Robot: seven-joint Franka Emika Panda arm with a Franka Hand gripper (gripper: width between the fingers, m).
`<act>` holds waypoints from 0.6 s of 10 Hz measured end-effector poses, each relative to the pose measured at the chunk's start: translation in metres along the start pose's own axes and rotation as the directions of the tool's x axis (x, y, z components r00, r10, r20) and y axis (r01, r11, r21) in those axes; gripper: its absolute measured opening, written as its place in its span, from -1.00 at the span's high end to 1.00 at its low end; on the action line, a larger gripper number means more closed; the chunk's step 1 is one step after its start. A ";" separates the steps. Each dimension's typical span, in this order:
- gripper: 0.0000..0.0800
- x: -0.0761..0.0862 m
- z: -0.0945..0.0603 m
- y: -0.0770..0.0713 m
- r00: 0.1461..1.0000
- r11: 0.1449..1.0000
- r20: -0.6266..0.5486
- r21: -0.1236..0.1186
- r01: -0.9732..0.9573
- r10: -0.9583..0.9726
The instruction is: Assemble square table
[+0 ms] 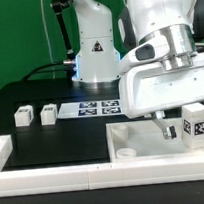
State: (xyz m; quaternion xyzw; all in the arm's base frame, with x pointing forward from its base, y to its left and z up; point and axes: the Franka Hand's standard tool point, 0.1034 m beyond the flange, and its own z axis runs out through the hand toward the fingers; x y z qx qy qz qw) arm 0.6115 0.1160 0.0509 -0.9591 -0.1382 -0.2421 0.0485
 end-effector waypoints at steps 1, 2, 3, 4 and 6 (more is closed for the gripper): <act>-0.62 0.000 0.000 0.000 1.000 1.000 0.000 0.000 0.000 0.000; -0.62 0.001 -0.001 0.000 1.000 1.000 0.001 0.000 0.000 0.000; -0.62 0.010 -0.010 0.003 0.999 1.000 0.038 0.007 0.004 -0.004; -0.62 0.023 -0.025 0.010 0.998 1.000 0.056 0.006 0.012 -0.012; -0.62 0.030 -0.025 0.015 0.997 1.000 0.079 0.011 0.008 -0.009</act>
Offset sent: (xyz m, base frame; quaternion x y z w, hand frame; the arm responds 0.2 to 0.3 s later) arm 0.0173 -0.0185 0.0554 0.0079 -0.0573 -0.0260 0.9980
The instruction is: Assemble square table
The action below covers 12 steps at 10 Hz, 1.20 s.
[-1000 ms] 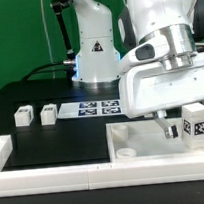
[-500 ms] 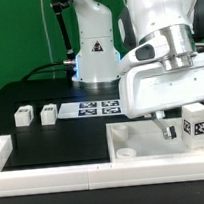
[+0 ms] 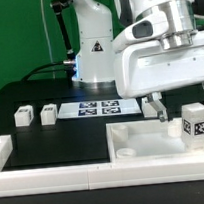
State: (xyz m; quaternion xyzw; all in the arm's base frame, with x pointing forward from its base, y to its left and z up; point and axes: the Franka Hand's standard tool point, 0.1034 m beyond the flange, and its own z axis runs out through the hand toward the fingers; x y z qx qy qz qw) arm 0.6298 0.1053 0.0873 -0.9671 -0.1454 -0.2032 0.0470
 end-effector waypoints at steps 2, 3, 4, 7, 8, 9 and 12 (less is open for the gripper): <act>-0.62 -0.003 0.004 -0.007 0.990 0.999 0.140 0.042 -0.016 0.010; -0.62 -0.004 0.006 -0.012 0.974 0.997 0.225 0.061 -0.044 0.029; -0.62 -0.004 0.009 -0.019 0.953 0.995 0.301 0.078 -0.059 0.032; -0.62 -0.008 0.013 -0.026 0.883 0.990 0.470 0.122 -0.075 0.009; -0.62 -0.006 0.014 -0.025 0.884 0.990 0.468 0.123 -0.076 0.010; -0.56 -0.006 0.014 -0.025 0.885 0.990 0.465 0.122 -0.076 0.010; 0.24 -0.008 0.015 -0.017 0.881 0.990 0.471 0.094 -0.103 0.047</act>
Offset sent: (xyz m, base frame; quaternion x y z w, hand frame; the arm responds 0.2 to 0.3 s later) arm 0.0093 0.0090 -0.0107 -0.0123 -0.1999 0.0157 0.9796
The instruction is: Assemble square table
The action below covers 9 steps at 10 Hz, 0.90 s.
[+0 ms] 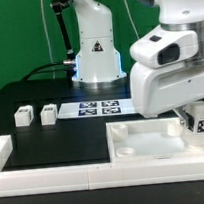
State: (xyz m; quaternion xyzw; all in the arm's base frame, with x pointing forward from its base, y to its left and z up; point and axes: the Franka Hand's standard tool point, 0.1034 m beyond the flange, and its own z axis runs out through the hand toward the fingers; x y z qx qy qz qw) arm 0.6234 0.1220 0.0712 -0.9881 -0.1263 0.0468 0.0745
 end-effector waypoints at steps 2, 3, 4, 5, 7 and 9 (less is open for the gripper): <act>0.26 0.000 0.000 0.002 0.998 0.998 0.000 -0.001 -0.055 0.055; 0.26 0.000 0.000 0.003 0.985 0.985 -0.001 -0.001 -0.174 0.174; 0.26 0.000 0.000 0.003 0.974 0.974 -0.001 -0.001 -0.225 0.225; 0.26 0.000 0.001 0.003 0.950 0.950 -0.003 0.000 -0.312 0.312; 0.27 -0.001 0.005 0.003 0.836 0.836 -0.020 0.000 -0.549 0.549; 0.27 0.001 0.006 0.004 0.609 0.609 -0.007 0.055 -0.792 0.793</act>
Offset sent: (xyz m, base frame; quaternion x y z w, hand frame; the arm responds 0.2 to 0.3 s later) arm 0.0000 0.0000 0.0000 0.0000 0.0000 0.1296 0.9916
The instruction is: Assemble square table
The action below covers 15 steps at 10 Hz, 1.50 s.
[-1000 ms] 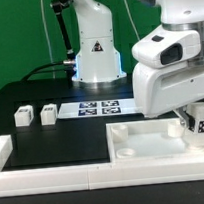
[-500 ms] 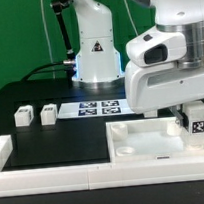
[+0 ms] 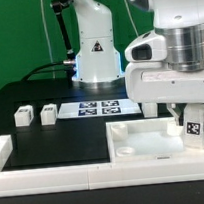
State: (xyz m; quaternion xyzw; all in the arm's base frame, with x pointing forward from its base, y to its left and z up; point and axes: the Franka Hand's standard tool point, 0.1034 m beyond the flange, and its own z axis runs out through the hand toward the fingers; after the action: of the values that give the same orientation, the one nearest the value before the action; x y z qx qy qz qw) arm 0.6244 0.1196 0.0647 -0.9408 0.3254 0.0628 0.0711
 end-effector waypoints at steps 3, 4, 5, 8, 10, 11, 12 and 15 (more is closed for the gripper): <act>0.27 0.000 0.001 -0.001 0.964 0.963 0.017 0.034 -0.266 0.266; 0.27 0.002 0.001 0.000 0.959 0.958 0.009 0.042 -0.283 0.283; 0.27 0.002 0.002 -0.001 0.949 0.948 -0.001 0.054 -0.314 0.314; -0.40 0.001 0.001 -0.003 0.995 0.993 -0.017 0.055 -0.102 0.103; -0.55 -0.003 -0.007 -0.008 0.988 0.988 -0.053 0.028 0.149 -0.147; -0.61 -0.003 -0.005 -0.007 0.976 0.977 -0.052 0.025 0.212 -0.211; -0.62 -0.003 -0.004 -0.006 0.965 0.966 -0.052 0.021 0.257 -0.256; -0.62 0.004 -0.014 -0.007 0.750 0.755 -0.083 -0.052 0.654 -0.656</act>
Offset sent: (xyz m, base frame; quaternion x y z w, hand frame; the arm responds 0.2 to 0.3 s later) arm -0.0054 -0.0175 -0.0020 -0.0032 0.0112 0.0880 0.9960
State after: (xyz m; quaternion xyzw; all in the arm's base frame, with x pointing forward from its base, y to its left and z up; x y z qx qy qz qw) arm 0.6326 0.1203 0.0781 -0.9977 -0.0221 -0.0084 0.0637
